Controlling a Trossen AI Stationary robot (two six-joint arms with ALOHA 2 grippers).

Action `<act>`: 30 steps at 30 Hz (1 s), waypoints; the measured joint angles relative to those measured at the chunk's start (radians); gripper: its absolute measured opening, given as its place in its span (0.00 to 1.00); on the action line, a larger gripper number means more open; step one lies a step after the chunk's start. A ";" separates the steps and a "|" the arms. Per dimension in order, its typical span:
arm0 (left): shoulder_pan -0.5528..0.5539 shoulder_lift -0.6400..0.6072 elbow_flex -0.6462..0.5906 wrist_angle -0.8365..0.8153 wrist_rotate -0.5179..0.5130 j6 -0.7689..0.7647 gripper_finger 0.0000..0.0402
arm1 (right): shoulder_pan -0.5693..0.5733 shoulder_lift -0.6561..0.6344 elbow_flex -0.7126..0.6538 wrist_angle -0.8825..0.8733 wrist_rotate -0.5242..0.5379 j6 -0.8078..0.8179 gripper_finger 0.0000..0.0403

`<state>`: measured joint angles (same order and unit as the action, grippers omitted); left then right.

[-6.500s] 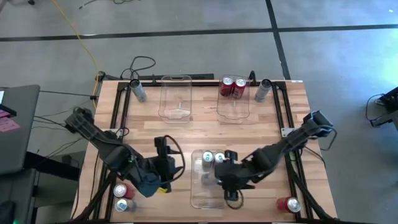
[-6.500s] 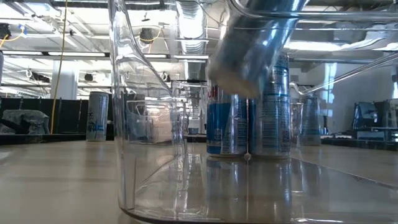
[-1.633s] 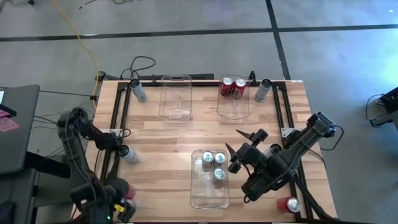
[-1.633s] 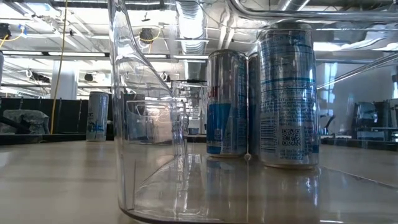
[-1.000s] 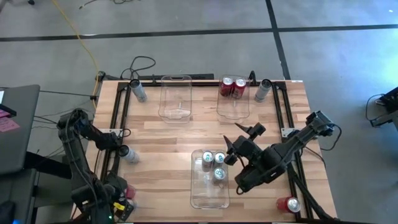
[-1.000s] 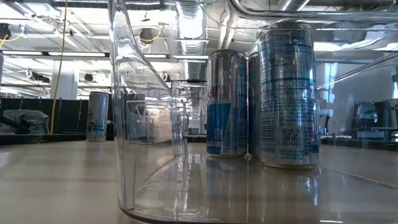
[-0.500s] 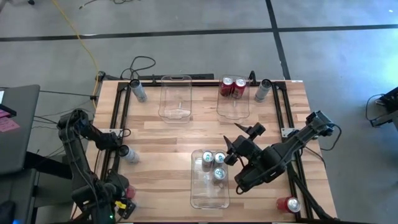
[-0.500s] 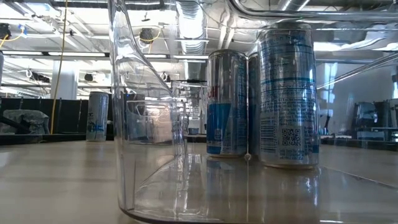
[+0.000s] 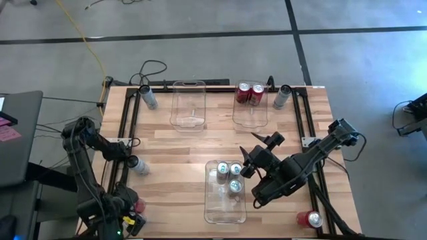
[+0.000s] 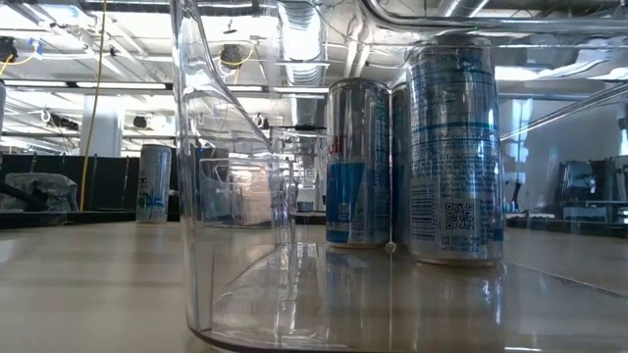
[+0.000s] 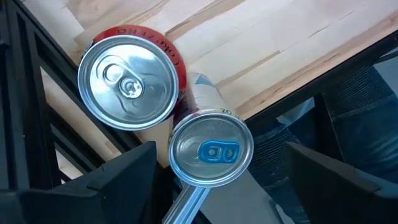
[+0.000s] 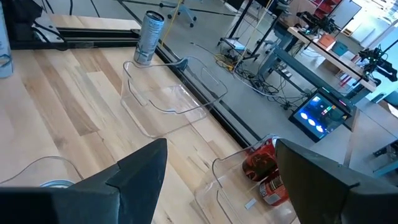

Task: Sort soda cans
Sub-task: Put the blue soda can into the bottom transparent bin

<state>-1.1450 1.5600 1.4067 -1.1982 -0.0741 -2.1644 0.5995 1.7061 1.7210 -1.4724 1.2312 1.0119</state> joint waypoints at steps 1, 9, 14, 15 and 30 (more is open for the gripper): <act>0.000 0.006 0.000 0.002 0.000 -0.005 0.86 | 0.000 0.000 0.000 0.000 0.000 0.000 0.78; 0.001 0.049 -0.002 0.021 0.041 0.012 0.86 | 0.002 0.000 0.000 0.002 -0.003 0.000 0.78; -0.003 0.071 -0.001 0.000 0.024 0.000 0.86 | 0.002 0.000 0.000 0.006 -0.003 0.000 0.78; -0.003 0.077 -0.001 -0.001 0.025 0.011 0.86 | 0.002 0.000 0.000 0.006 -0.003 0.000 0.78; 0.008 0.082 0.000 0.043 0.054 0.013 0.61 | 0.002 0.000 0.000 0.007 -0.002 0.000 0.78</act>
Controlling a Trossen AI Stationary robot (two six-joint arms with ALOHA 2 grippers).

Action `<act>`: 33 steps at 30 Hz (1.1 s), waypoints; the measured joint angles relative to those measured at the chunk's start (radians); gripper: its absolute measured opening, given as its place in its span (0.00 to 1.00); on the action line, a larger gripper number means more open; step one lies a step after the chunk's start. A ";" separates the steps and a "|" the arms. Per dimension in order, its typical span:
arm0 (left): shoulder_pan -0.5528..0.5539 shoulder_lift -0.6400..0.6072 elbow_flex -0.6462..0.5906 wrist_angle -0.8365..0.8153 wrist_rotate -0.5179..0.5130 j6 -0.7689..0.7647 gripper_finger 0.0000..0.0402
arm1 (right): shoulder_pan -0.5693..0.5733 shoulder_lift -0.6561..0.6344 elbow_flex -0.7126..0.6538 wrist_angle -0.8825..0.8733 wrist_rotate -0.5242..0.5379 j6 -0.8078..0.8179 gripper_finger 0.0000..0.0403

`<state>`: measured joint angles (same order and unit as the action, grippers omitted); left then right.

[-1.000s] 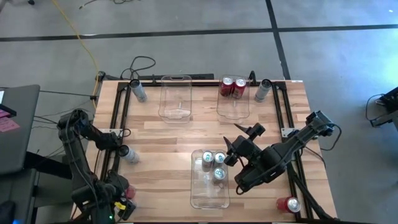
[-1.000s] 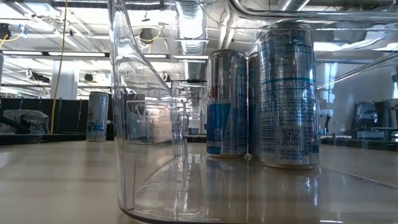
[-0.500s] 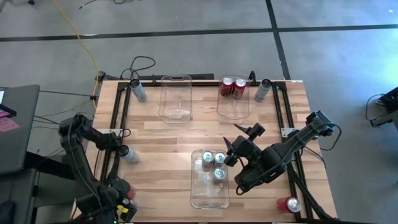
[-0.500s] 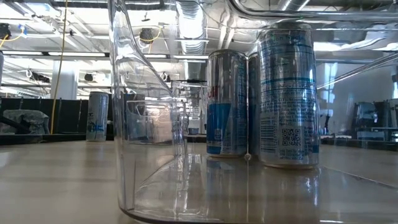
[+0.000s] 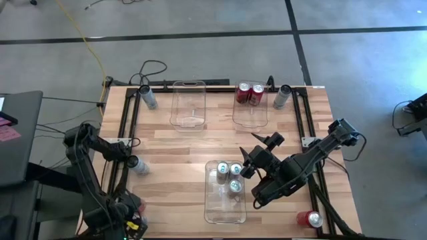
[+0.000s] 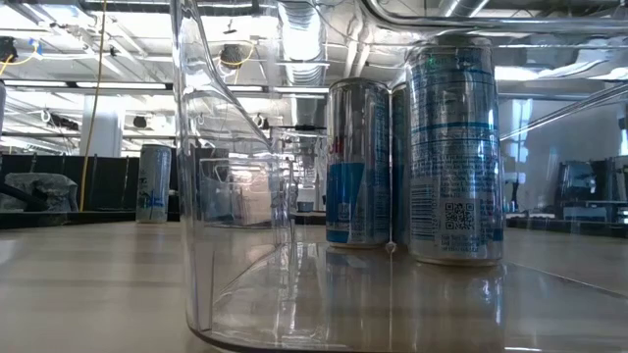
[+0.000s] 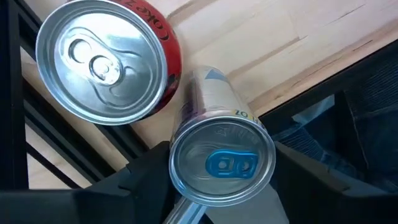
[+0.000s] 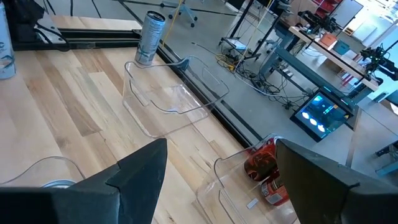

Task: Sort soda cans
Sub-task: Put the blue soda can into the bottom transparent bin

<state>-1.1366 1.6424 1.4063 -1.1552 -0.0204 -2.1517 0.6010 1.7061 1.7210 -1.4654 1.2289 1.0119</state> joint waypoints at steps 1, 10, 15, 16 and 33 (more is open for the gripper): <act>0.000 0.000 0.000 0.000 0.000 0.000 0.60 | 0.000 0.000 0.000 0.000 0.000 0.000 0.78; 0.005 0.005 0.002 -0.002 0.013 0.041 0.60 | 0.000 0.000 0.000 0.000 0.000 -0.001 0.78; 0.025 0.006 0.031 -0.017 0.012 0.066 0.59 | 0.000 0.000 0.000 -0.011 0.000 -0.003 0.78; 0.031 0.006 0.039 -0.016 0.008 0.076 0.59 | 0.000 0.000 0.000 -0.017 0.000 -0.002 0.78; 0.262 0.004 0.304 -0.258 -0.060 0.489 0.59 | 0.152 -0.004 -0.011 -0.106 -0.056 0.056 0.78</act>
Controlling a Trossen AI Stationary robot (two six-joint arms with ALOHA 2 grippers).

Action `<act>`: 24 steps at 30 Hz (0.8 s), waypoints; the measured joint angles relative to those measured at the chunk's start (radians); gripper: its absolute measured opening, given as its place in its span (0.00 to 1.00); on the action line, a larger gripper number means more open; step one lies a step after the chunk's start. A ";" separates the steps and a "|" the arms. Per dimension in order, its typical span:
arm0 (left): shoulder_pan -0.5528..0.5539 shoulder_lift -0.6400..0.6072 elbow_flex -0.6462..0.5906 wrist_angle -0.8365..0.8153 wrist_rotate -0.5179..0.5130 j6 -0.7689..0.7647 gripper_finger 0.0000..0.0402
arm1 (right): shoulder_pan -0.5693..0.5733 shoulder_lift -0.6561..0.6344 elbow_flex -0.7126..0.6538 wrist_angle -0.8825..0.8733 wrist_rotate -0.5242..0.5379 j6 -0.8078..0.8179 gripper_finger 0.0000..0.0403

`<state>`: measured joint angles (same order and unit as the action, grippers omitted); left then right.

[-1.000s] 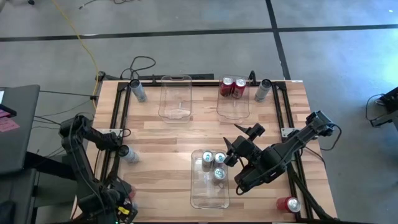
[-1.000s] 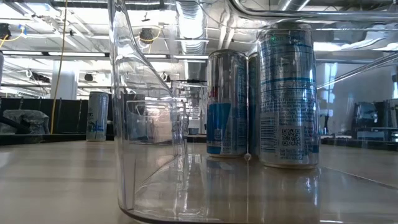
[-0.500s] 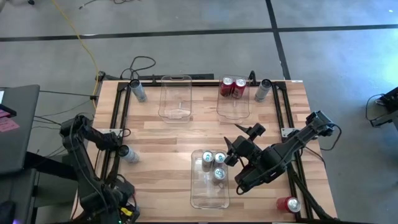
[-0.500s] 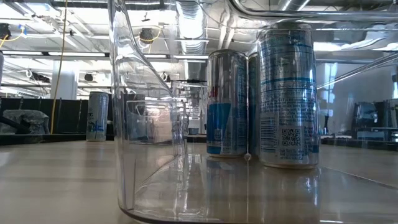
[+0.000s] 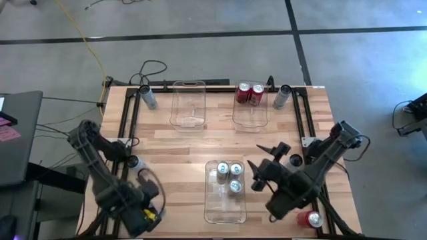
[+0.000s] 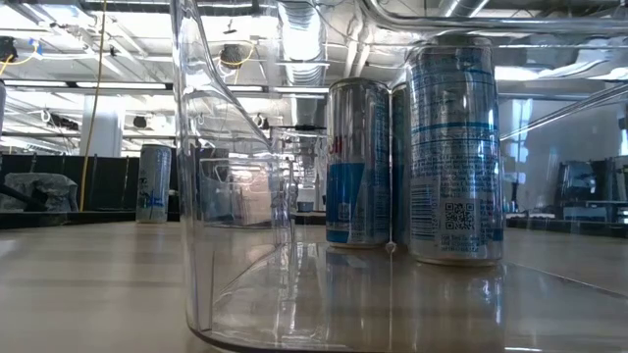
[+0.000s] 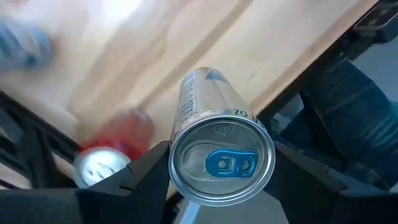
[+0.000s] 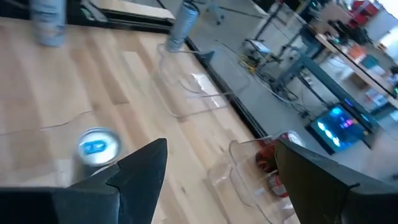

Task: Sort soda cans
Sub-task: Put the blue soda can into the bottom transparent bin

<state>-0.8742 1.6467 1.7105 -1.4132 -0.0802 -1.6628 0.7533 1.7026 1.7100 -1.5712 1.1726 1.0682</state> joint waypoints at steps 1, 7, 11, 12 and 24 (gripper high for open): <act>0.027 0.000 0.016 -0.016 -0.001 0.040 0.59 | 0.016 -0.001 0.000 0.000 0.002 0.000 0.78; 0.194 0.000 0.074 -0.035 -0.007 0.309 0.59 | 0.068 -0.001 0.000 0.000 0.007 0.005 0.78; 0.297 0.000 0.079 -0.014 -0.007 0.473 0.59 | 0.070 -0.001 0.000 0.000 0.001 0.039 0.78; 0.319 0.000 0.079 -0.007 -0.007 0.511 0.59 | 0.070 -0.001 0.001 0.000 -0.006 0.051 0.78; 0.506 0.000 0.079 0.170 0.018 0.879 0.59 | 0.068 0.000 -0.049 -0.001 -0.117 0.170 0.78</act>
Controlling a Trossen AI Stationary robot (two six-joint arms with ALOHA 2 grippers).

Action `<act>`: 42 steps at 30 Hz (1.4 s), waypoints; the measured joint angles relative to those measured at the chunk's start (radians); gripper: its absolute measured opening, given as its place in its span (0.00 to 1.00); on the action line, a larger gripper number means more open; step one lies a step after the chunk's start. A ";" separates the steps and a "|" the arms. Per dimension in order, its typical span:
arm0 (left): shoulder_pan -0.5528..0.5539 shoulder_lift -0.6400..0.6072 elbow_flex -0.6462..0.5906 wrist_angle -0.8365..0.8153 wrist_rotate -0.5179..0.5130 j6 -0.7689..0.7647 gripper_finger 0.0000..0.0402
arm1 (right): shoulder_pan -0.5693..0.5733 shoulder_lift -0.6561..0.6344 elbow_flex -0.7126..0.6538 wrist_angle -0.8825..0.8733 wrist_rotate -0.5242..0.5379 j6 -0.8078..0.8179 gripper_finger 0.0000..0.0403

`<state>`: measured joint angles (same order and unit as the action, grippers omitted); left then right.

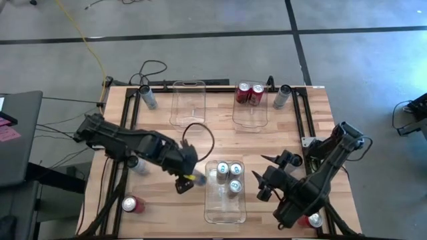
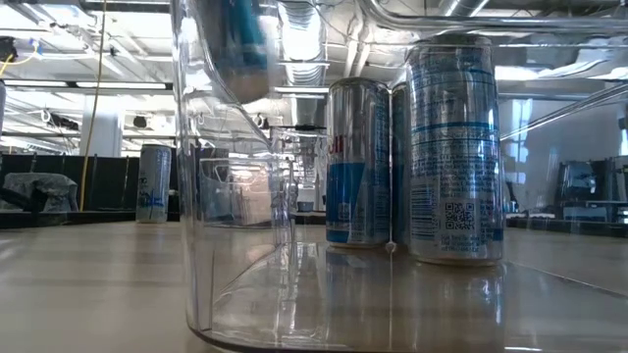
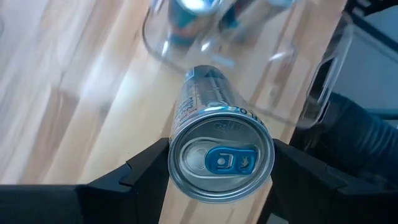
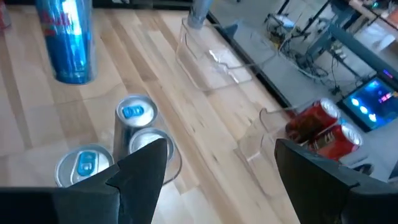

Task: Sort soda cans
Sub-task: Put the blue soda can into the bottom transparent bin

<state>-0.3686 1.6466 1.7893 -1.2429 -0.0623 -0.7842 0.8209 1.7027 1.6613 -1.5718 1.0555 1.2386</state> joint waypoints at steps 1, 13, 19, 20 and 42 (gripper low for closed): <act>0.010 0.002 0.000 0.016 0.000 0.018 0.59 | -0.003 0.000 -0.003 0.001 -0.008 0.008 0.78; 0.084 0.095 0.001 0.116 0.070 0.128 0.59 | 0.000 0.000 -0.004 0.000 -0.046 0.118 0.78; 0.091 0.169 0.000 0.140 0.124 0.162 0.59 | 0.004 0.000 -0.004 0.000 -0.062 0.153 0.78; 0.091 0.177 0.000 0.151 0.131 0.164 0.59 | 0.004 0.000 -0.004 0.001 -0.063 0.155 0.78; 0.087 0.303 0.000 0.325 0.201 0.158 0.61 | 0.002 0.000 -0.004 0.001 -0.072 0.141 0.78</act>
<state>-0.2821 1.9495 1.7897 -0.9177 0.1384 -0.6266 0.8227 1.7027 1.6569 -1.5708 0.9836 1.3800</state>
